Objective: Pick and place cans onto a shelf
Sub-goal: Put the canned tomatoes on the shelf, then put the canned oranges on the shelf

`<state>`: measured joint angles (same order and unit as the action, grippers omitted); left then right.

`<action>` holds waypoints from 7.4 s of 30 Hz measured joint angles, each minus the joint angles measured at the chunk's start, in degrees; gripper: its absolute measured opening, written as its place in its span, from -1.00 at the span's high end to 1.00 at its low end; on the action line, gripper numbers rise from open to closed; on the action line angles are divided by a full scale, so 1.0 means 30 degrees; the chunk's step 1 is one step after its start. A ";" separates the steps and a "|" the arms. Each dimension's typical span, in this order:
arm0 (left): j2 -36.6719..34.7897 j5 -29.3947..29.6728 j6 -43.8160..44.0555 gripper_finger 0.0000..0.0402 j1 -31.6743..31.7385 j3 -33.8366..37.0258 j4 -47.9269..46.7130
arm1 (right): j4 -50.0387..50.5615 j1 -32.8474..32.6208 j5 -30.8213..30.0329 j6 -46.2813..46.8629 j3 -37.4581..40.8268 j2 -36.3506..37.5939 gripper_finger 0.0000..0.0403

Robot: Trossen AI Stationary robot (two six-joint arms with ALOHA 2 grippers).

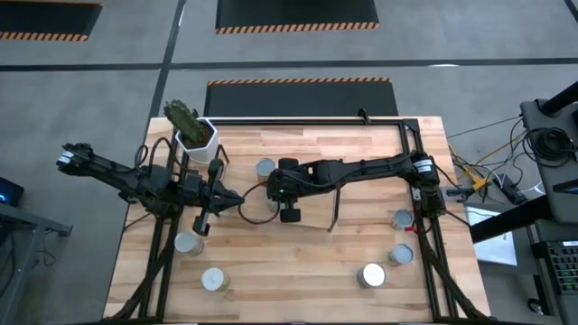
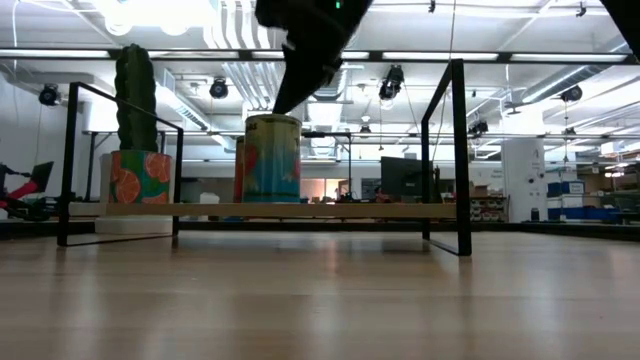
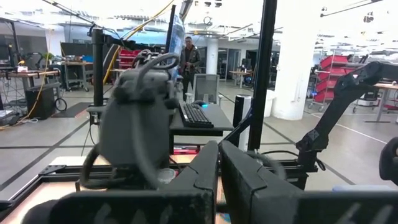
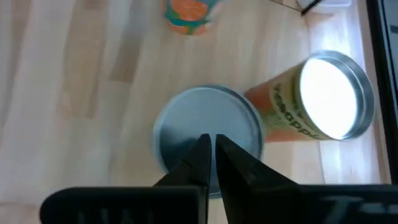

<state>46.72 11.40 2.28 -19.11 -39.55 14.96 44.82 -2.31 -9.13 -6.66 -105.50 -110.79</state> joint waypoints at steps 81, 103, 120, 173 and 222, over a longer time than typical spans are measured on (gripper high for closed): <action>0.0604 0.0000 0.0124 1.00 0.0007 -0.0066 0.0224 | -0.9401 -0.5490 -0.2516 0.0319 0.8407 0.4834 0.94; 0.4300 -0.0502 1.0180 1.00 -0.0131 -0.1442 -0.0292 | -1.7715 -0.6738 -0.2466 -0.3679 1.7938 1.3395 0.94; 1.0077 -0.3347 3.2091 1.00 -0.5252 -1.1668 -3.0930 | -1.8018 -0.6724 -0.2469 -0.7303 1.9376 1.5929 0.94; 1.6726 -0.3956 4.1090 -0.90 -0.9573 -1.1868 -2.6469 | -1.5942 -0.6673 -0.2477 -0.6298 1.9361 1.7146 0.94; 2.2112 0.3526 0.6878 -0.35 -0.2348 -2.5231 -3.0938 | -1.2956 -0.6687 -0.3481 -0.3443 1.9345 1.7984 0.94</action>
<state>113.06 21.98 22.92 -26.16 -115.24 -77.85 5.95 -22.37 -19.57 -16.99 -47.47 -56.84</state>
